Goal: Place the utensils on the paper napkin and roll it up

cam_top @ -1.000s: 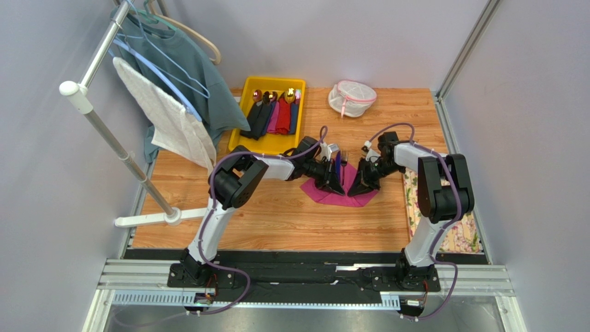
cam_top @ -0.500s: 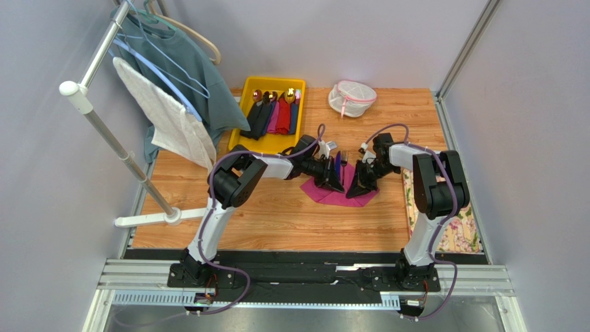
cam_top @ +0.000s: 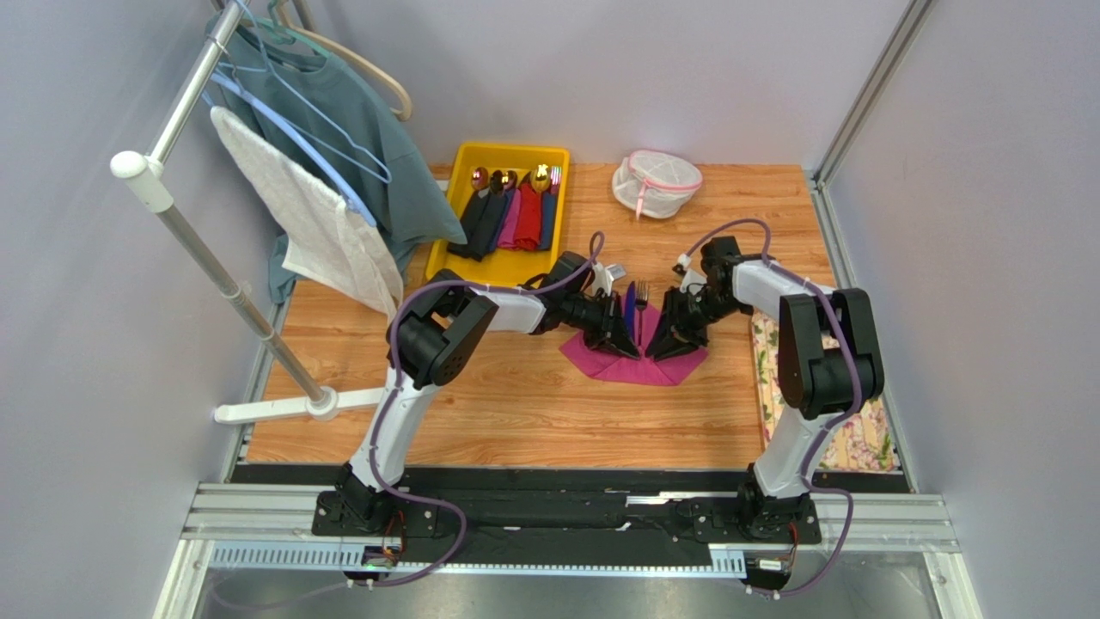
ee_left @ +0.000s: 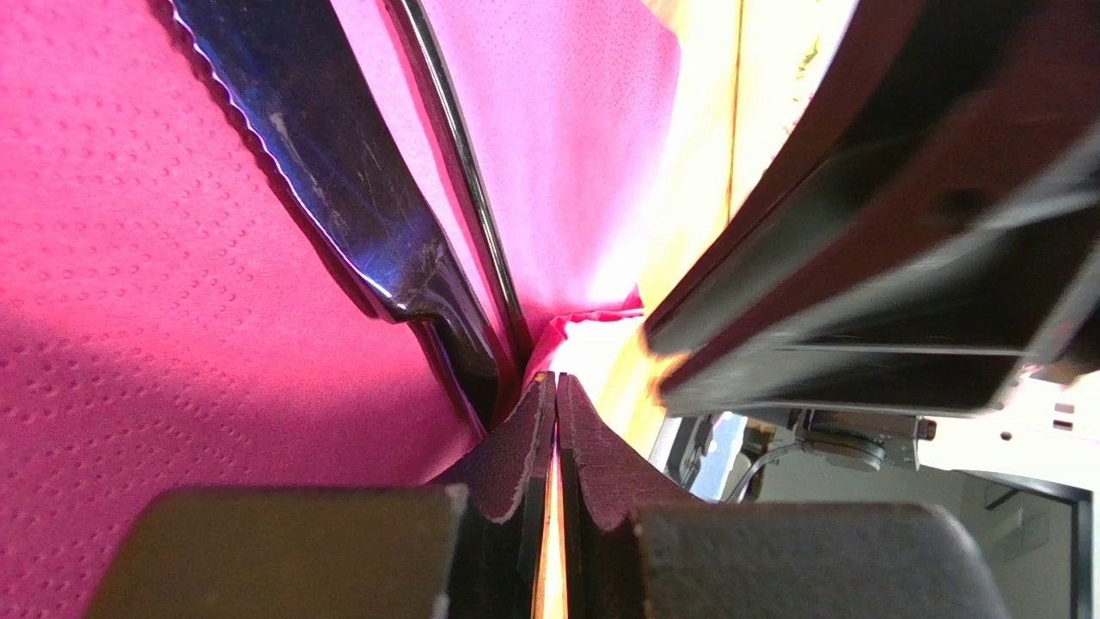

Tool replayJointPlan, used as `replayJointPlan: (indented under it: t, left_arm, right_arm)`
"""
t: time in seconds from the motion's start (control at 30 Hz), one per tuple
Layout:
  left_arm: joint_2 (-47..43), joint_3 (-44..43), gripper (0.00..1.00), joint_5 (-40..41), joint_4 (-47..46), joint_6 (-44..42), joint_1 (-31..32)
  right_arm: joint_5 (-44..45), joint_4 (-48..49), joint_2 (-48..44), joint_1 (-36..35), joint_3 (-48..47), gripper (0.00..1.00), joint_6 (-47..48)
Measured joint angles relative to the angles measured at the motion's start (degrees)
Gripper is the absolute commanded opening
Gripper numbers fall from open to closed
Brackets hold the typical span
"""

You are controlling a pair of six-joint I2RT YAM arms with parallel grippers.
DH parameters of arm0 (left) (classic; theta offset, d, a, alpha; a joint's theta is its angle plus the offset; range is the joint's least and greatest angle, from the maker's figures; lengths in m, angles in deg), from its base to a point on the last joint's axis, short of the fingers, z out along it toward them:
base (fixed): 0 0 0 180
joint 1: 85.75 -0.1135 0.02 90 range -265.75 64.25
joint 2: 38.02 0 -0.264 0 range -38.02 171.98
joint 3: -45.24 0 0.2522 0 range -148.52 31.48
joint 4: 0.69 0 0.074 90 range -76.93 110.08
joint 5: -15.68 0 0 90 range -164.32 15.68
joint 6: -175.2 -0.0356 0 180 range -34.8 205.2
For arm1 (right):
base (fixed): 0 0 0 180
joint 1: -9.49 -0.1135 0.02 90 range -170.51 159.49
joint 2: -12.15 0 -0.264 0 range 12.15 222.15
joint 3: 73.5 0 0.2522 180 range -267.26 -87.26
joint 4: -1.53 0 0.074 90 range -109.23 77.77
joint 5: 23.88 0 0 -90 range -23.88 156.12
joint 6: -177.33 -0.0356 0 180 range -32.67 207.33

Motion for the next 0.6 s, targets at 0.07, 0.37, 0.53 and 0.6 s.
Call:
replayJointPlan:
  t: [0.07,0.37,0.53,0.6]
  left_arm:
    - [0.02,0.00,0.09,0.00,0.00,0.00,-0.02]
    - [0.04,0.00,0.09,-0.04,0.04,0.00,-0.02]
    - [0.17,0.00,0.09,-0.22,-0.07,0.02,-0.02]
    - [0.22,-0.02,0.09,-0.28,-0.13,0.02,-0.02]
  right_arm:
    - [0.66,-1.33,-0.94,0.79,-0.79,0.51,0.28]
    - [9.18,-5.20,-3.78,5.62,-1.75,0.68,2.34]
    - [13.94,-6.21,-3.80,7.72,-2.01,0.73,3.02]
    - [15.82,-6.23,-3.78,8.13,-2.29,0.81,3.08]
